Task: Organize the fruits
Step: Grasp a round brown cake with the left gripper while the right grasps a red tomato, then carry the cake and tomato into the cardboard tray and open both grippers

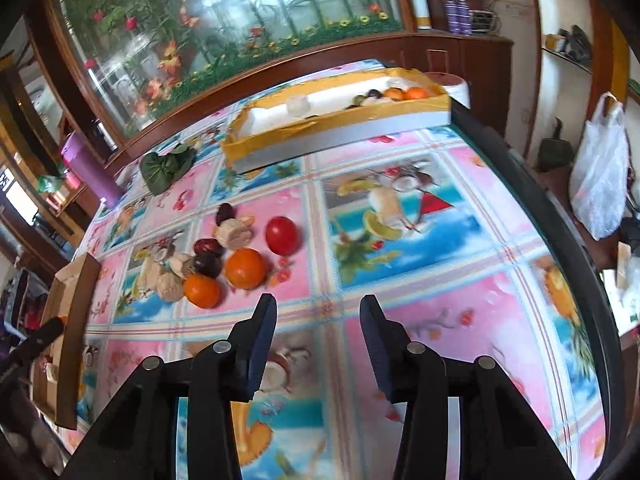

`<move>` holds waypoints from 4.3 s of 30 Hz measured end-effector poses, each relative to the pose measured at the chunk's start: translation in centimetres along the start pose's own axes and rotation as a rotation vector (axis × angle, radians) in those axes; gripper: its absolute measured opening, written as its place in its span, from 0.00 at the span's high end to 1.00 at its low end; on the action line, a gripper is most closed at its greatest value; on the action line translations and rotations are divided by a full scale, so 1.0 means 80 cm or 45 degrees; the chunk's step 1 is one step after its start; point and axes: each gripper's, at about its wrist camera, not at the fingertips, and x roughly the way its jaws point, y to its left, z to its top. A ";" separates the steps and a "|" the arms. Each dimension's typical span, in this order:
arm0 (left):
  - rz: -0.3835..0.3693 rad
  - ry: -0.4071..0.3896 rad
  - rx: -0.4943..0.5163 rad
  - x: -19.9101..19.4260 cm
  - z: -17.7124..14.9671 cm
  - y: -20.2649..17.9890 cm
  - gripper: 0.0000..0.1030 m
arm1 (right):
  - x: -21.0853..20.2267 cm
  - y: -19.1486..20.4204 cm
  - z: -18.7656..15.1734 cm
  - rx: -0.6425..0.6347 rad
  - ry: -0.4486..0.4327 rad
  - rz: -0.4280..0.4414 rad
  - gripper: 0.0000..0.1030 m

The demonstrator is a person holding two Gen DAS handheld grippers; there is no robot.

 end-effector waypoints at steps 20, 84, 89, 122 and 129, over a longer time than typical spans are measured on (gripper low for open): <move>-0.198 0.157 -0.061 0.135 0.051 -0.033 0.51 | 0.100 0.005 0.059 0.000 0.036 0.106 0.55; 0.015 -0.076 0.026 0.009 0.000 0.004 0.71 | 0.073 0.037 0.041 -0.150 -0.112 0.088 0.71; 0.150 -0.136 -0.101 -0.050 -0.018 0.079 0.70 | 0.054 0.055 0.041 -0.189 -0.150 0.082 0.71; 0.470 -0.019 -0.446 -0.103 -0.124 0.292 0.70 | 0.069 0.464 -0.175 -0.899 0.271 0.651 0.69; 0.481 -0.094 -0.447 -0.126 -0.118 0.287 0.57 | 0.071 0.472 -0.184 -0.911 0.274 0.640 0.67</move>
